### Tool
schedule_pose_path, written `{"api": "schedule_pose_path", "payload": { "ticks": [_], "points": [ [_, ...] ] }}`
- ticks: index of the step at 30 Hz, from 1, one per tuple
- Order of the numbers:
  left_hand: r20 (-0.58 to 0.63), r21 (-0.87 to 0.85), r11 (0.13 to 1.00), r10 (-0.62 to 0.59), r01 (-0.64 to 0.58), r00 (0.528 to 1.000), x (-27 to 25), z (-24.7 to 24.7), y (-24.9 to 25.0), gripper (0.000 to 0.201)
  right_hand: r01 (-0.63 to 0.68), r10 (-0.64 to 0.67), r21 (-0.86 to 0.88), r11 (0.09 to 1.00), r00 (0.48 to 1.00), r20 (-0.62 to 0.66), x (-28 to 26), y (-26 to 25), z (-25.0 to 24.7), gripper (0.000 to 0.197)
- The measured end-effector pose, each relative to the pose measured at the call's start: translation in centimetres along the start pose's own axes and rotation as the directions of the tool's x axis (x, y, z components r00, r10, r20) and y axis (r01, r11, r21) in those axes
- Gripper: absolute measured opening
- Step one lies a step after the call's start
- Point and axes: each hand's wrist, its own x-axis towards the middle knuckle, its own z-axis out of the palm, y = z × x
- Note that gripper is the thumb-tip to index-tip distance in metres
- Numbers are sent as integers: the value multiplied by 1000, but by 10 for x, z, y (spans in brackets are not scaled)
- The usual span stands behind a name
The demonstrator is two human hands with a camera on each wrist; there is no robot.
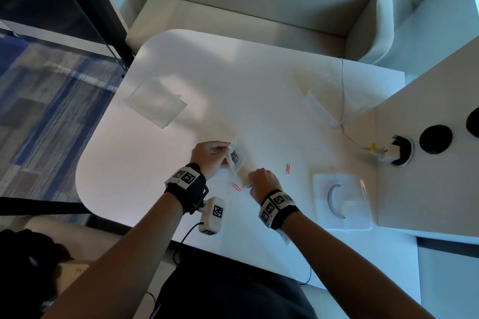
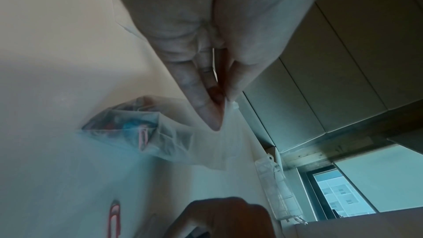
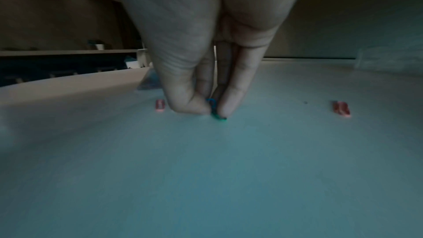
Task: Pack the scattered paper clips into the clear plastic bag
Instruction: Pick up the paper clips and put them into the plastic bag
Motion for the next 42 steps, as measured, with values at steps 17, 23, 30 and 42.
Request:
{"api": "schedule_pose_path", "payload": {
  "ticks": [17,23,30,42],
  "points": [
    [23,18,1000,-26,25,999,11,2,-3,26,97,242,766,636,917,-318,11,4,-62,18],
    [15,-39,999,-25,25,1000,14,-4,-1,16,-391,586,648,654,803,-108,-4,58,3,48],
    [13,-13,1000,-8,8,1000,14,-1,2,18,-190,245,380,905,964,-101,-10,-30,58,47],
    [3,-17,1000,-17,17,1000,14,-8,-3,16,45,-16,135,990,977,-213,-13,-30,42,16]
  ]
}}
